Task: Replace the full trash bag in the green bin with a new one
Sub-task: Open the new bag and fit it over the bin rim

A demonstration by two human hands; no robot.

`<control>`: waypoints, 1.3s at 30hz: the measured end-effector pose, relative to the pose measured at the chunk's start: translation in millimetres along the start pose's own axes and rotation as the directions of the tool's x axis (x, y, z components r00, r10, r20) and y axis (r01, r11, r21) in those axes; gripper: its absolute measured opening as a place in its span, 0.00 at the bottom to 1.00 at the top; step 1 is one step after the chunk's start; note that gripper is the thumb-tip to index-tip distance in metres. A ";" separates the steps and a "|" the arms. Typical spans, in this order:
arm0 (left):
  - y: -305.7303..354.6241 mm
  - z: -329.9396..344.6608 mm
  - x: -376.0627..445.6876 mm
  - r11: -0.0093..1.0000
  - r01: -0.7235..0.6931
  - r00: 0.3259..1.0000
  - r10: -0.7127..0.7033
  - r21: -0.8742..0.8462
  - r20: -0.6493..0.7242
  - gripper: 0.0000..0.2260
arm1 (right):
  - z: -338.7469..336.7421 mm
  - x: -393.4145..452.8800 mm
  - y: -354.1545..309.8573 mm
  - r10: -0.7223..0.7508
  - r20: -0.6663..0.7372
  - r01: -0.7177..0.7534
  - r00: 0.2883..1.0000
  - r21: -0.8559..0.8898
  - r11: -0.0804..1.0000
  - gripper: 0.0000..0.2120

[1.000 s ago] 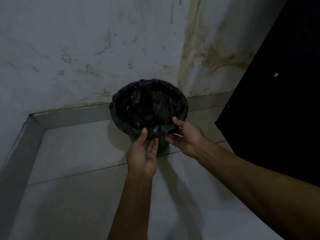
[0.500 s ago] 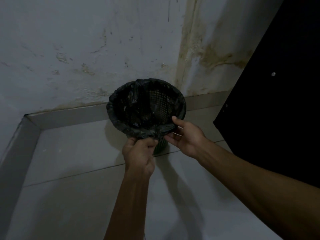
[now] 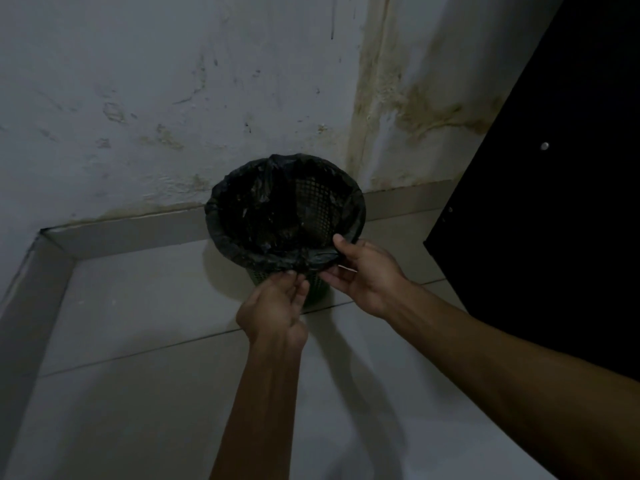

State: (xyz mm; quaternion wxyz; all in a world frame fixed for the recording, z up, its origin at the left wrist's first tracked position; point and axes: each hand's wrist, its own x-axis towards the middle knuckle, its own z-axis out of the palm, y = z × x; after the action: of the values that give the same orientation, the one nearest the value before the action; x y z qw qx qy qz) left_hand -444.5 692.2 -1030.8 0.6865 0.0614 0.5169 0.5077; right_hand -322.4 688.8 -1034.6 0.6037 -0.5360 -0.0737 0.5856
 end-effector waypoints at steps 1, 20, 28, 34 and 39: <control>0.7 1.0 -1.2 1.000 -0.004 1.000 0.004 -0.009 0.014 0.07 | -0.5 -0.1 -0.4 -0.007 -0.001 0.007 1.000 -0.004 1.000 0.15; 10.2 -4.4 12.3 1.000 0.001 0.987 0.001 -0.010 0.162 0.06 | -7.9 -5.2 -18.7 0.136 -0.065 -0.137 0.989 -0.015 0.990 0.26; 66.8 -27.3 39.4 0.975 0.060 0.963 -0.114 0.216 0.245 0.03 | -12.4 -1.0 -29.3 0.130 -0.053 -0.130 0.990 0.014 0.991 0.12; 76.7 -28.9 45.3 0.983 0.079 0.972 -0.114 0.168 0.208 0.05 | -4.4 1.0 -20.6 0.126 -0.054 -0.124 0.990 0.046 0.991 0.05; 78.4 -27.0 39.9 0.995 0.079 0.971 -0.064 -0.058 0.229 0.08 | -2.2 2.8 -19.6 0.116 -0.027 -0.113 0.993 0.085 0.990 0.04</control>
State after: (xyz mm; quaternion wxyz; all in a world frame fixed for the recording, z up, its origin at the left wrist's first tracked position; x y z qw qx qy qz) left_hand -517.0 748.1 -1021.3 0.7605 0.0770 0.4199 0.4893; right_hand -307.7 694.8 -1022.7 0.5920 -0.5230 -0.0089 0.6132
